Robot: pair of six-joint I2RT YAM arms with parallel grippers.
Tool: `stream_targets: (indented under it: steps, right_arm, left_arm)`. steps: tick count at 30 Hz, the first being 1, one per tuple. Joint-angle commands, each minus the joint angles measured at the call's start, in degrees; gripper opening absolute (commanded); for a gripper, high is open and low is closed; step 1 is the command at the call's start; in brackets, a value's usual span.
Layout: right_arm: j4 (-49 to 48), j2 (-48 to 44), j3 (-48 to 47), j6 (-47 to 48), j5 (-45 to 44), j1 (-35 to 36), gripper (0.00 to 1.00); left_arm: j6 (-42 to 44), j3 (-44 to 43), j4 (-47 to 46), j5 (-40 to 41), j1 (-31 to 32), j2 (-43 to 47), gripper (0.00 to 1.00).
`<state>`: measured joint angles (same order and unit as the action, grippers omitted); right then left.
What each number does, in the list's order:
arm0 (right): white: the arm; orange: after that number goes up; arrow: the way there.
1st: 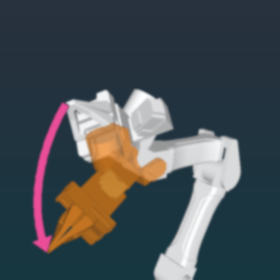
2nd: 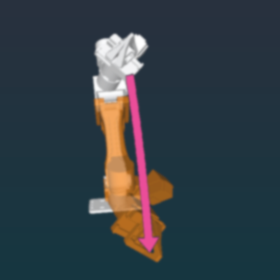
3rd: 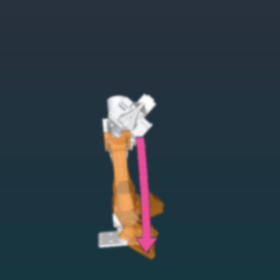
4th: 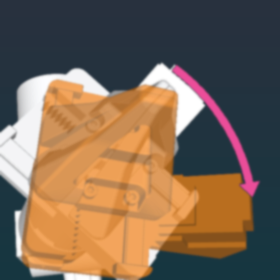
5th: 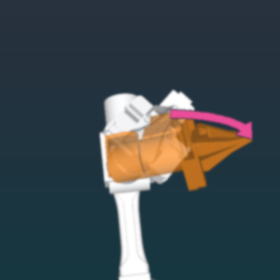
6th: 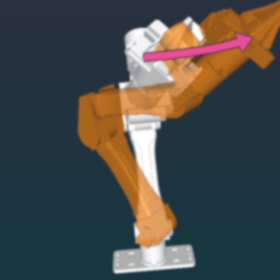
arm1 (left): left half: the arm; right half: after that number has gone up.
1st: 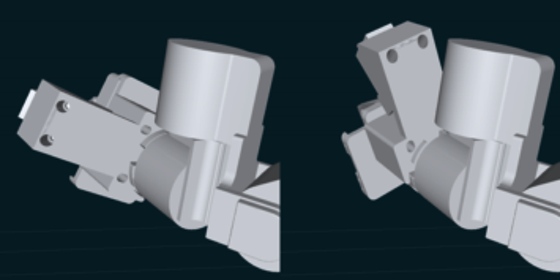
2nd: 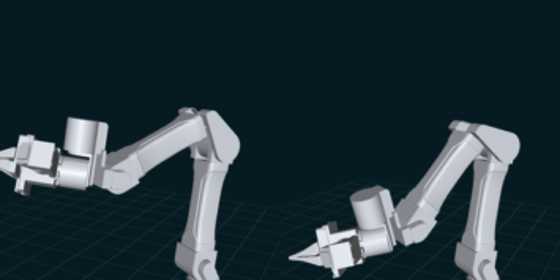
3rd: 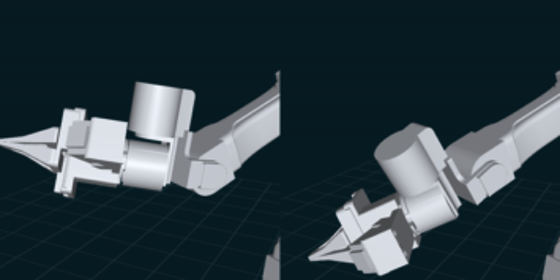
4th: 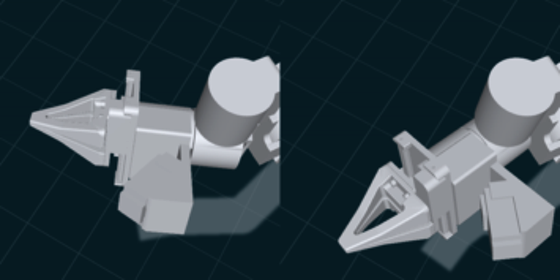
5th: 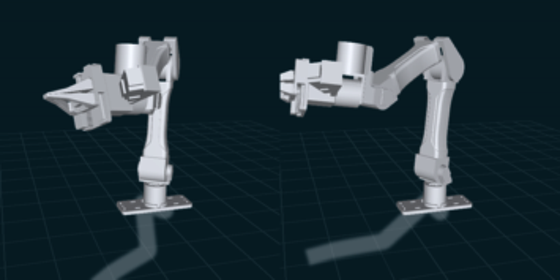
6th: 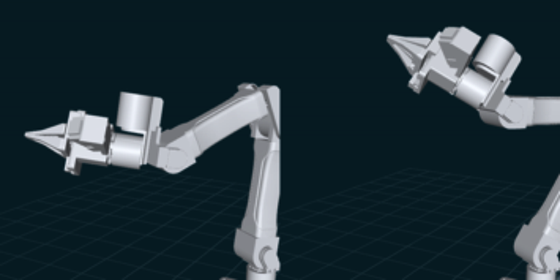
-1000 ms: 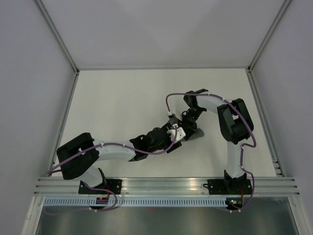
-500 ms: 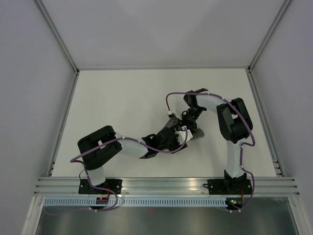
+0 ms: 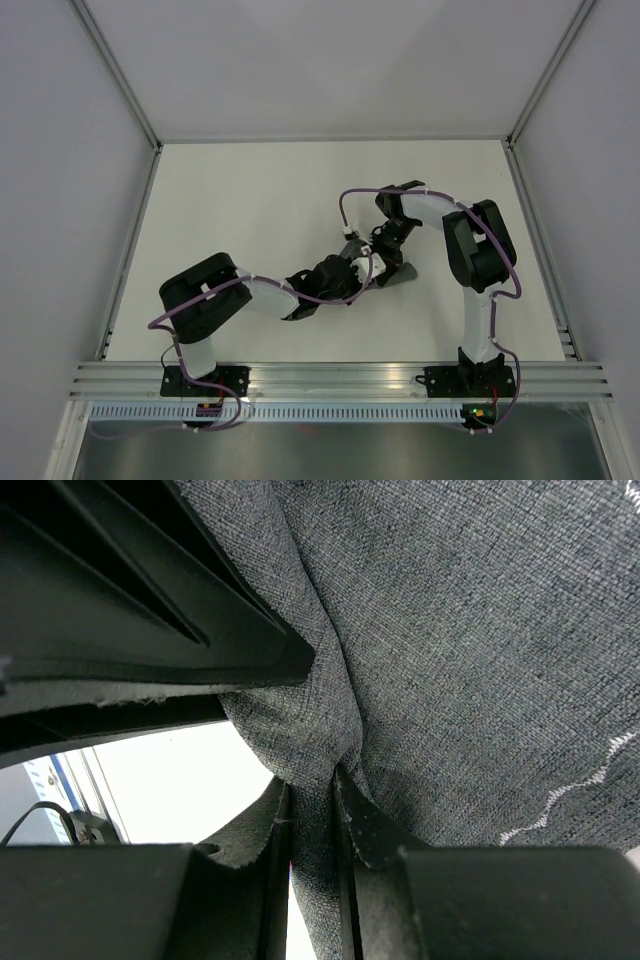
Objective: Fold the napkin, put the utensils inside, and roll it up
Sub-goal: Roll the napkin with the utensil
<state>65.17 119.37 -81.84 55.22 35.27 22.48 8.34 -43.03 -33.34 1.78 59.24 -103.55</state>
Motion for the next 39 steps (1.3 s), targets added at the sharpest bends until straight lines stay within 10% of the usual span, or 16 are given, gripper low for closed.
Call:
stream_targets:
  steps: [1, 6, 13, 26, 39]
  right_arm:
    - [-6.72, 5.70, 3.18, 1.56, -8.02, 0.20, 0.04]
    - [-7.42, 4.82, 3.62, 0.77, -7.32, 0.11, 0.15]
    - [-5.14, 1.31, 0.82, -0.11, -2.14, -1.74, 0.45]
    - [-8.54, -9.85, -2.98, -5.83, 4.46, -10.17, 0.56]
    - [-28.25, -39.98, 26.27, 0.75, 1.30, -10.79, 0.63]
  left_arm:
    - [-7.72, 1.36, -3.83, -6.96, -1.32, -2.09, 0.23]
    - [-12.64, 1.80, -4.36, -12.32, -2.81, -4.55, 0.04]
    - [-18.44, 1.45, -4.36, -24.62, -7.38, -8.94, 0.02]
    - [-21.87, -2.85, 5.57, -33.95, -11.69, -13.69, 0.02]
    - [-24.51, -4.96, 15.94, -33.16, -13.01, -16.60, 0.02]
